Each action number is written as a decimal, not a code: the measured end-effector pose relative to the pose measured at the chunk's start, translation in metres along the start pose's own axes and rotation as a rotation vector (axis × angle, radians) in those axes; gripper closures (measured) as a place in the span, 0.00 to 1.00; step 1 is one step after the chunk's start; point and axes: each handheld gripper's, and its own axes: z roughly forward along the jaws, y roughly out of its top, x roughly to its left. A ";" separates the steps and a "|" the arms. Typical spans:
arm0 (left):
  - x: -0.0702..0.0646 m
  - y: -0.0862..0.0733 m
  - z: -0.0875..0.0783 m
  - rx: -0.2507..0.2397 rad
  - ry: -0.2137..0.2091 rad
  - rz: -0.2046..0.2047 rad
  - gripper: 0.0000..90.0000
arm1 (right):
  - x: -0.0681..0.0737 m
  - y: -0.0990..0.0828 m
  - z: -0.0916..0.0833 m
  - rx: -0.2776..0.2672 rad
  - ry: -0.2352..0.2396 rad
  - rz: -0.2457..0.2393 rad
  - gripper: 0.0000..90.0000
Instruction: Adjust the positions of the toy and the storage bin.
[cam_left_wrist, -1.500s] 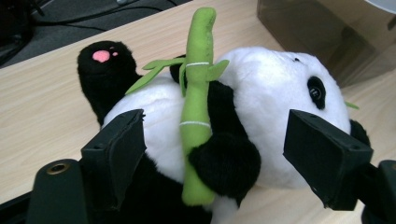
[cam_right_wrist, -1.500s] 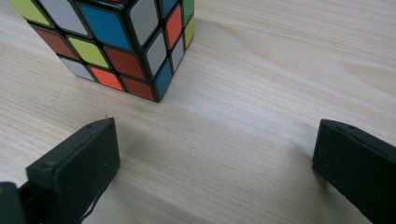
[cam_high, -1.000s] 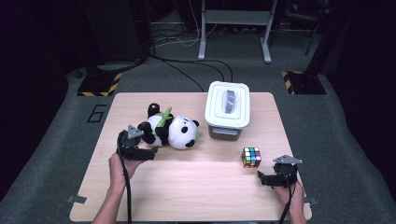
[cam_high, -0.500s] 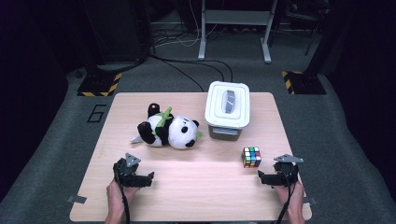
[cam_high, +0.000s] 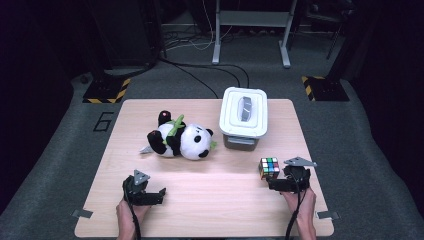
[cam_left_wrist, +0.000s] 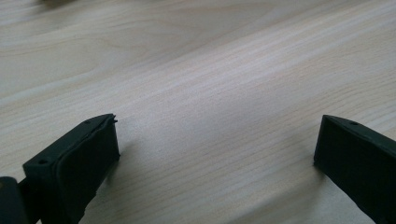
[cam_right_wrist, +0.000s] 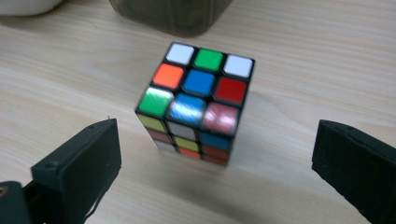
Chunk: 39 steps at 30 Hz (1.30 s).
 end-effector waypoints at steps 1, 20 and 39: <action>0.000 0.000 0.000 0.000 -0.001 -0.001 0.00 | 0.002 0.002 0.002 0.006 -0.005 0.000 0.02; 0.000 0.000 0.000 0.001 -0.008 0.010 0.00 | 0.014 0.009 0.034 0.050 -0.044 0.034 0.35; 0.000 0.000 0.001 -0.006 -0.012 0.013 0.00 | 0.011 0.006 0.031 0.025 0.012 0.012 0.37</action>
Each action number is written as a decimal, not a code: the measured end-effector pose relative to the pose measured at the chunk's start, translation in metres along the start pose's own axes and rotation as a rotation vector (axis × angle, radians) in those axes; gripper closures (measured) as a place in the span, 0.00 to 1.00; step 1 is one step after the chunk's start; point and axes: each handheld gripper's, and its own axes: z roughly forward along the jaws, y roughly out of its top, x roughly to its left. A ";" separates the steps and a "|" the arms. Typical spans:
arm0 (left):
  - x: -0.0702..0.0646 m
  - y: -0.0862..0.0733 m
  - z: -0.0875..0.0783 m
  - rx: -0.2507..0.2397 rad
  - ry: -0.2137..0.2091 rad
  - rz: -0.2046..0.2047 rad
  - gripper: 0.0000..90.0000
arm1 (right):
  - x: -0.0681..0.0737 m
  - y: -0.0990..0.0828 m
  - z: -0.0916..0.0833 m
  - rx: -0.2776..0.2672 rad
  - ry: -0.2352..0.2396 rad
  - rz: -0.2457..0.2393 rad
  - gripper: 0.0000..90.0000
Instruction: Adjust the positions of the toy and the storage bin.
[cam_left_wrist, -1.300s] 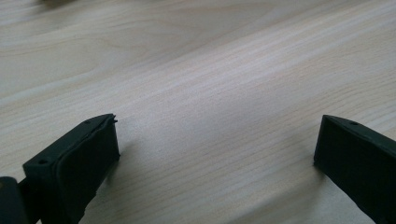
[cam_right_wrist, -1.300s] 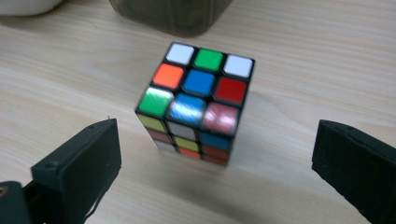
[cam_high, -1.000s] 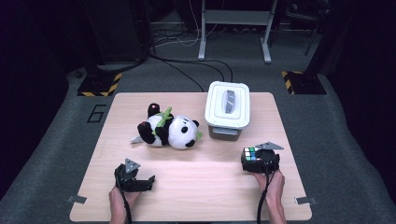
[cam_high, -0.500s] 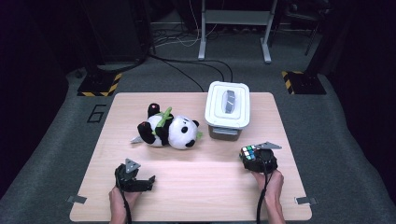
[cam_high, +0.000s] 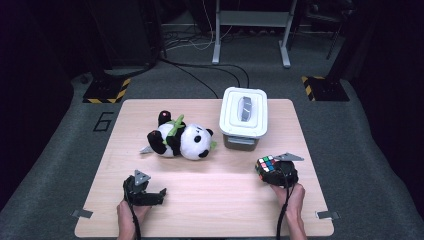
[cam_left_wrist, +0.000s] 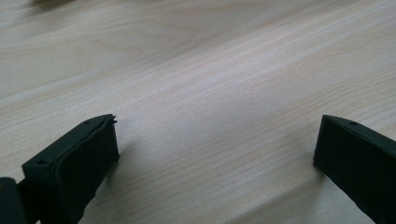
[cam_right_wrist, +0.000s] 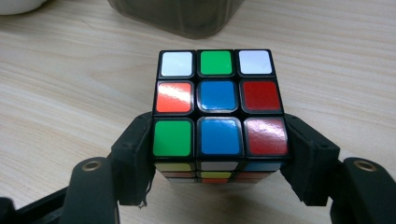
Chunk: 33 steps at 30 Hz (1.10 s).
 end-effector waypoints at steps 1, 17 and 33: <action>0.000 0.000 0.000 0.000 0.000 0.000 0.00 | 0.001 0.000 -0.001 -0.001 0.002 -0.006 0.37; 0.000 0.000 0.000 0.000 0.000 -0.001 0.00 | 0.048 0.006 -0.002 -0.009 0.101 -0.120 0.37; 0.000 0.000 0.000 0.000 0.000 -0.001 0.00 | 0.122 0.013 0.017 0.026 0.255 -0.259 0.37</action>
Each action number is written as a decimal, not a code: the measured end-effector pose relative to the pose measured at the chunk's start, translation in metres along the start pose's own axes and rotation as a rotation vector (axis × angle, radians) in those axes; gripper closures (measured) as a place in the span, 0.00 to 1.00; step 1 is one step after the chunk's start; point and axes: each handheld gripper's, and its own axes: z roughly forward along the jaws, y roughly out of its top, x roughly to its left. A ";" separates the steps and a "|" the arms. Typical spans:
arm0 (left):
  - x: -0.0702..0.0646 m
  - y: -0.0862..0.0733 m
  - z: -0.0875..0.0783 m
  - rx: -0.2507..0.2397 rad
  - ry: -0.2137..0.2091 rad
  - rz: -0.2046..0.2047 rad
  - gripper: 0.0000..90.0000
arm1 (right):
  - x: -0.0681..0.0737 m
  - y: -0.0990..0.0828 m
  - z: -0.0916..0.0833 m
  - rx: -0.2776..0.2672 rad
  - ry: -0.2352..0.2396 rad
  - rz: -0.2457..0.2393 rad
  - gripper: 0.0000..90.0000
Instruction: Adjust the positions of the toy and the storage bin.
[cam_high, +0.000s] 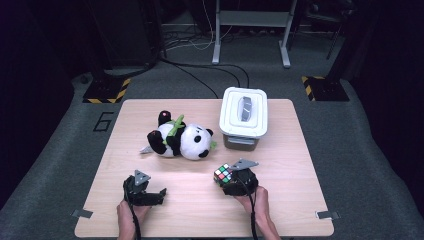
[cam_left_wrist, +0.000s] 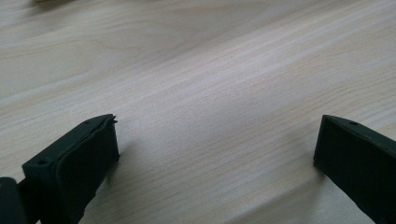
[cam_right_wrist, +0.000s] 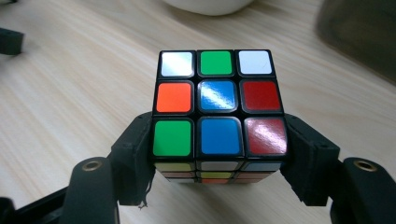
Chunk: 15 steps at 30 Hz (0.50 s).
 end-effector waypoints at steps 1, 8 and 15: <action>0.000 0.000 0.000 0.000 0.000 0.000 0.00 | 0.003 0.001 0.002 -0.003 0.009 -0.014 0.37; 0.000 0.000 0.000 0.000 0.000 0.000 0.00 | 0.024 0.010 0.013 0.005 0.059 -0.056 0.37; 0.000 0.000 0.000 0.002 0.000 0.001 0.00 | 0.037 0.015 0.020 0.012 0.086 -0.089 0.37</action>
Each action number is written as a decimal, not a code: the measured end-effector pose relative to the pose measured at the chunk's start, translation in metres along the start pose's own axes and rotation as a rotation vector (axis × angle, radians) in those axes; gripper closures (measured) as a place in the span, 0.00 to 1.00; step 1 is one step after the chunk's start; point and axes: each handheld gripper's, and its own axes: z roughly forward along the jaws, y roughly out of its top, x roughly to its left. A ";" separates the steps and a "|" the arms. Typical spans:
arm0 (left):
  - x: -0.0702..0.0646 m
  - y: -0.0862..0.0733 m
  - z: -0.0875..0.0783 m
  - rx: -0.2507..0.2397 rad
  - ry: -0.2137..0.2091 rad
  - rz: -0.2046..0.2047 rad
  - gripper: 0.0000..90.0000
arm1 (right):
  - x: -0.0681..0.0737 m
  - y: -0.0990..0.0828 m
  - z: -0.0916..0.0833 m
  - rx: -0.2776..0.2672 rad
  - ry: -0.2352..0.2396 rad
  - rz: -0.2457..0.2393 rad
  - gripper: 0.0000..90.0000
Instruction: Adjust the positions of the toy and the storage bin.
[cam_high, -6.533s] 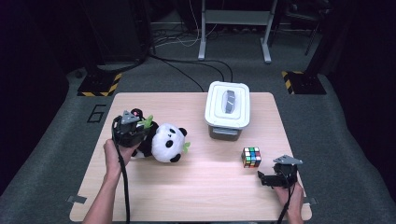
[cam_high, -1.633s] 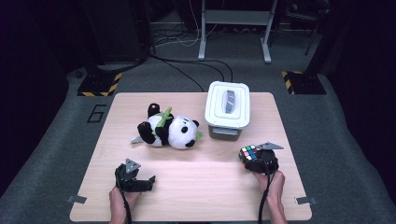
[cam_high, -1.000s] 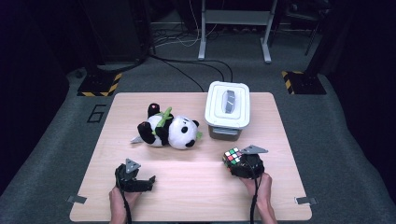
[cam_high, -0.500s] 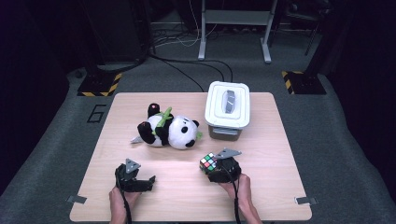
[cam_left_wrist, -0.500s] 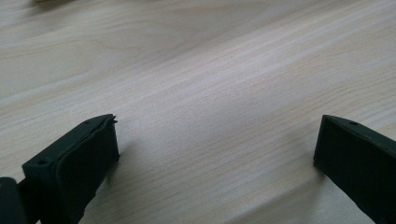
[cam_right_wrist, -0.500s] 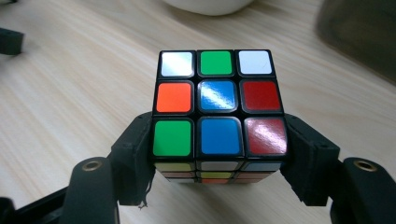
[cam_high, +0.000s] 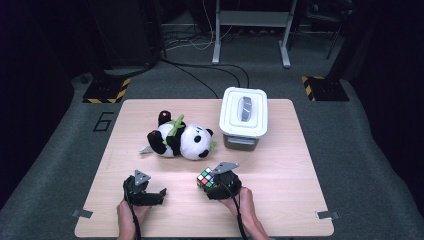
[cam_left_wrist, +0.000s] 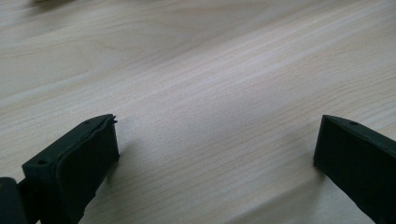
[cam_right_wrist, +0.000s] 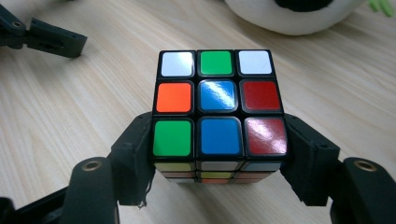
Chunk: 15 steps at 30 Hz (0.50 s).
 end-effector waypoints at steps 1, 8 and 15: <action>0.000 0.000 0.000 0.000 0.000 0.000 0.00 | 0.001 0.000 0.001 0.002 0.005 0.001 0.37; 0.000 0.000 0.000 -0.002 0.000 -0.001 0.00 | 0.005 0.001 0.008 0.007 -0.001 -0.024 0.37; 0.000 0.000 0.000 -0.002 0.000 0.000 0.00 | 0.007 0.001 0.008 0.010 0.002 -0.030 0.26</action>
